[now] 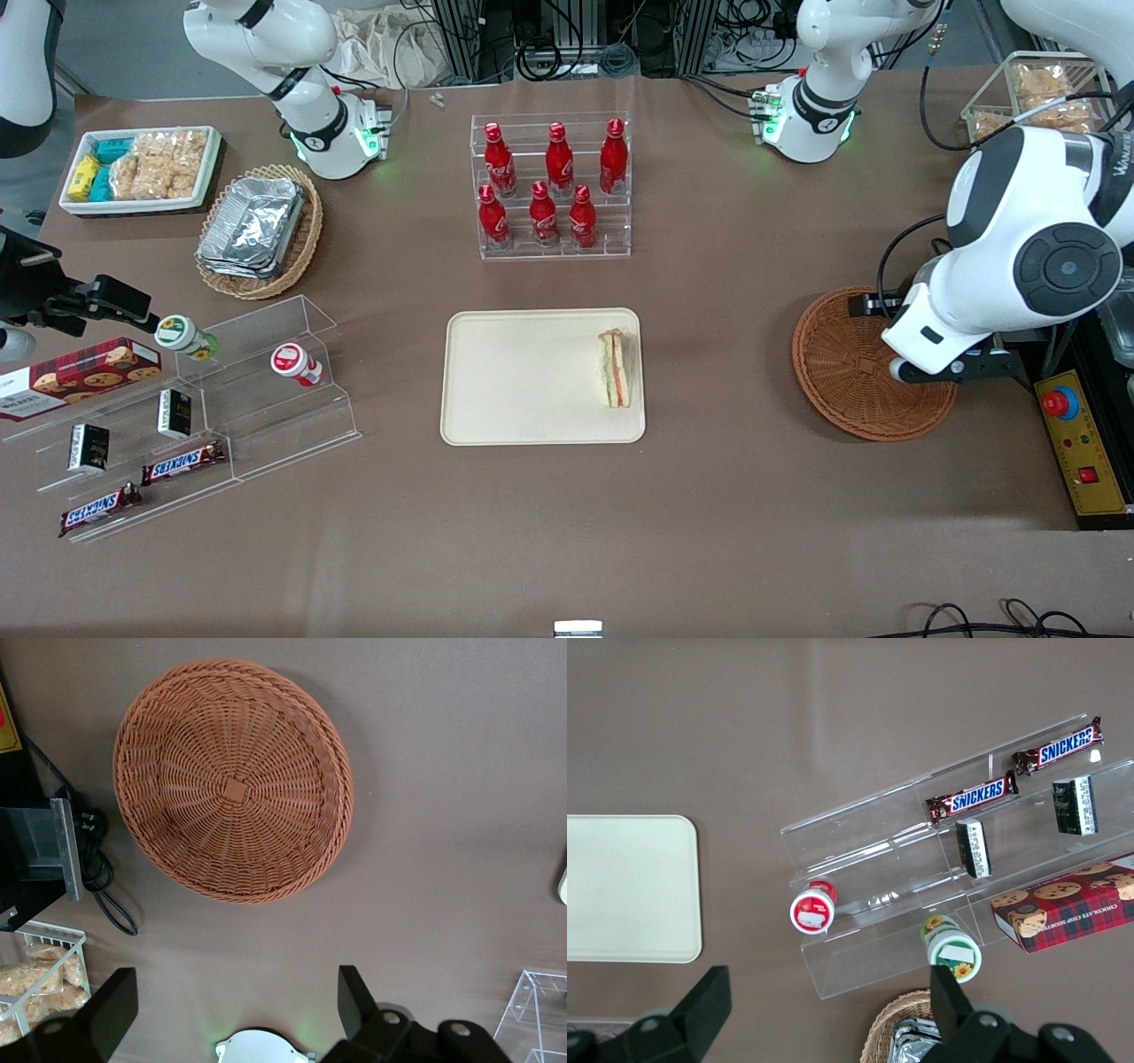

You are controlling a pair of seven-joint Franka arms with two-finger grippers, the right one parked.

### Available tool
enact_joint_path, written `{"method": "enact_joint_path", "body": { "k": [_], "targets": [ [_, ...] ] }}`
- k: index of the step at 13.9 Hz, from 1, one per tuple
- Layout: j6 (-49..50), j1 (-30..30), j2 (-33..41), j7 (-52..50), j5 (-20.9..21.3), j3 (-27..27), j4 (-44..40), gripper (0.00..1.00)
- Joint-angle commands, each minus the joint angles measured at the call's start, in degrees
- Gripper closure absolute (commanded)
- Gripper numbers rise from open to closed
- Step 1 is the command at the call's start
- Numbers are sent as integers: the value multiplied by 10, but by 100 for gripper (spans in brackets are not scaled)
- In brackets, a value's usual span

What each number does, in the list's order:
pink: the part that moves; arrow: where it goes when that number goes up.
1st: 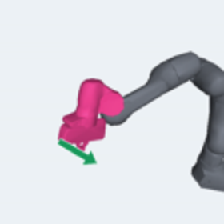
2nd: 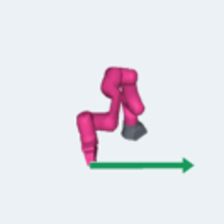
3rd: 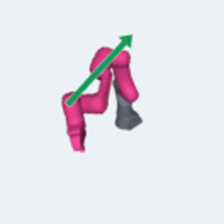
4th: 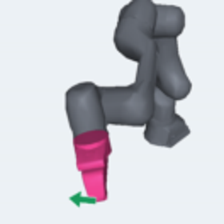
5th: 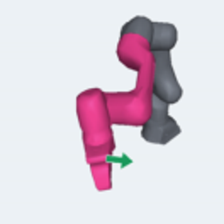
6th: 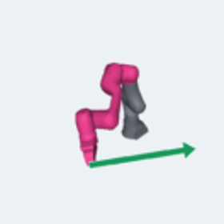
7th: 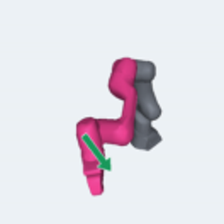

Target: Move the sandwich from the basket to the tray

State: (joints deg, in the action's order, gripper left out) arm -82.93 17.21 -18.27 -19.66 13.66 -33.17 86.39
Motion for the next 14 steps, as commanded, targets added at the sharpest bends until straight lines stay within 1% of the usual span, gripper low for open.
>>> {"method": "enact_joint_path", "body": {
  "k": [1, 3, 4, 5, 7, 8, 10, 11, 12, 14],
  "targets": [
    [5, 40, 17, 14, -6, -8, 3, 0],
    [-3, 45, 24, 53, -13, -5, 3, 0],
    [-10, 40, 27, 63, -23, 8, 3, 0],
    [-18, 15, 35, 72, -34, 47, 4, 0],
    [-36, -86, 50, 90, -76, 184, 5, 0],
    [-38, -123, 54, 109, -94, 230, 8, 0],
    [-57, -171, 71, 131, -118, 295, 30, 0],
    [-78, -194, 82, 131, -120, 323, 51, 0],
    [-97, -204, 90, 131, -122, 333, 70, 0],
    [-100, -204, 86, 129, -123, 333, 68, 0]
  ]
}}
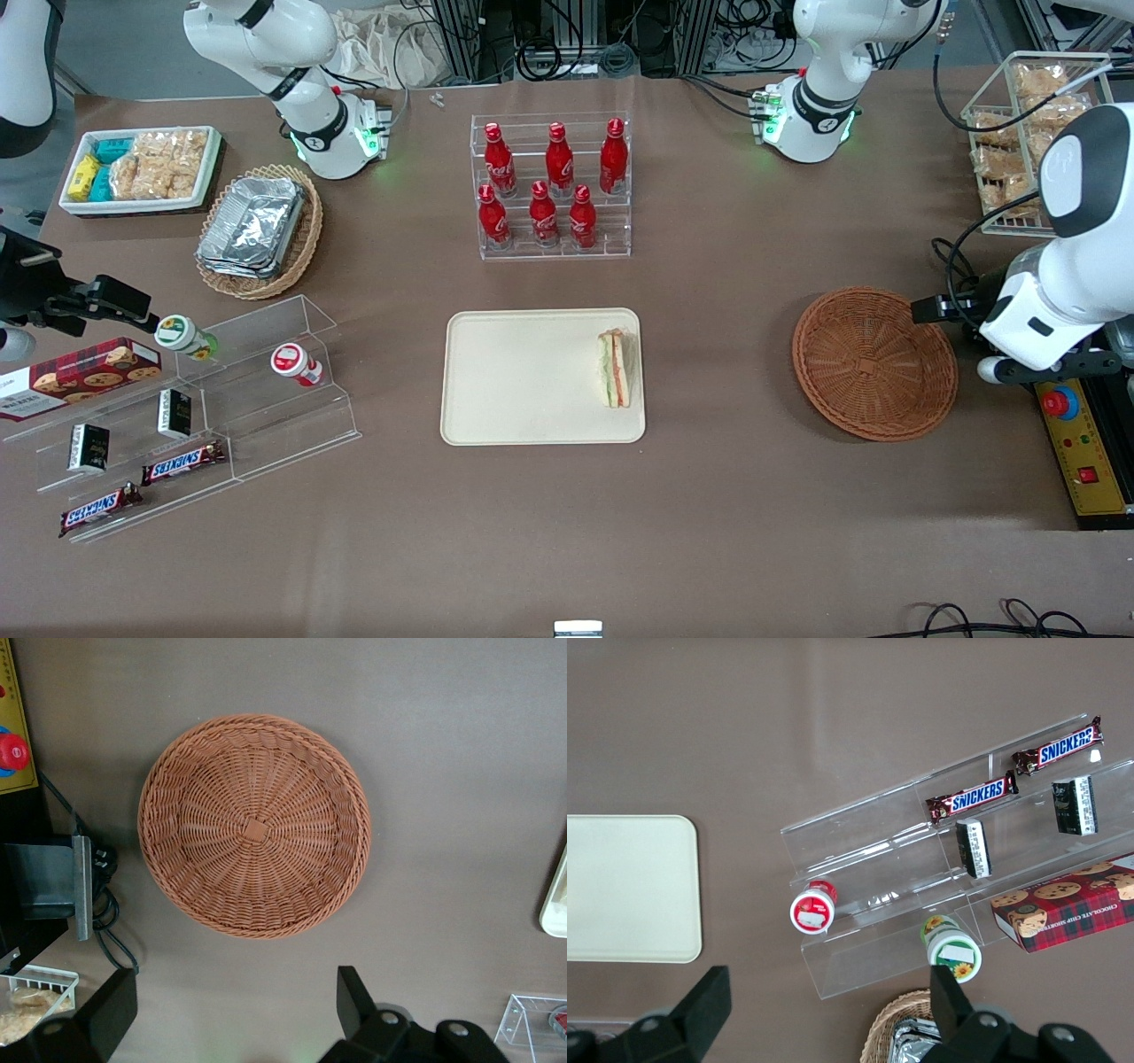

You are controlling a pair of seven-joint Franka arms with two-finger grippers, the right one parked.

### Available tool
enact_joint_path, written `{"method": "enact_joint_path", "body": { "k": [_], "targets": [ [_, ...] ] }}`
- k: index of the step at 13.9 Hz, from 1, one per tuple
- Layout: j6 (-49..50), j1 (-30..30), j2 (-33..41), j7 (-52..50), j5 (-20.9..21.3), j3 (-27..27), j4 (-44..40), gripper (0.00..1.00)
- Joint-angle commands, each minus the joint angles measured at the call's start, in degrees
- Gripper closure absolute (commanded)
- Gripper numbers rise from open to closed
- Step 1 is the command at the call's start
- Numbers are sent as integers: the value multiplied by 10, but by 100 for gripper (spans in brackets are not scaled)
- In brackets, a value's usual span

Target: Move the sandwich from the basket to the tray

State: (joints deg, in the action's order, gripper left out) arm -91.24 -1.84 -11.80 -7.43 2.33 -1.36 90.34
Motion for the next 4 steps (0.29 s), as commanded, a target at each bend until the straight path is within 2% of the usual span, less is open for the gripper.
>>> {"method": "enact_joint_path", "body": {
  "k": [1, 4],
  "targets": [
    [-16, -13, 18, 9, -9, 14, 21, 0],
    [-11, -11, 7, 15, -10, 12, 5, 0]
  ]
}}
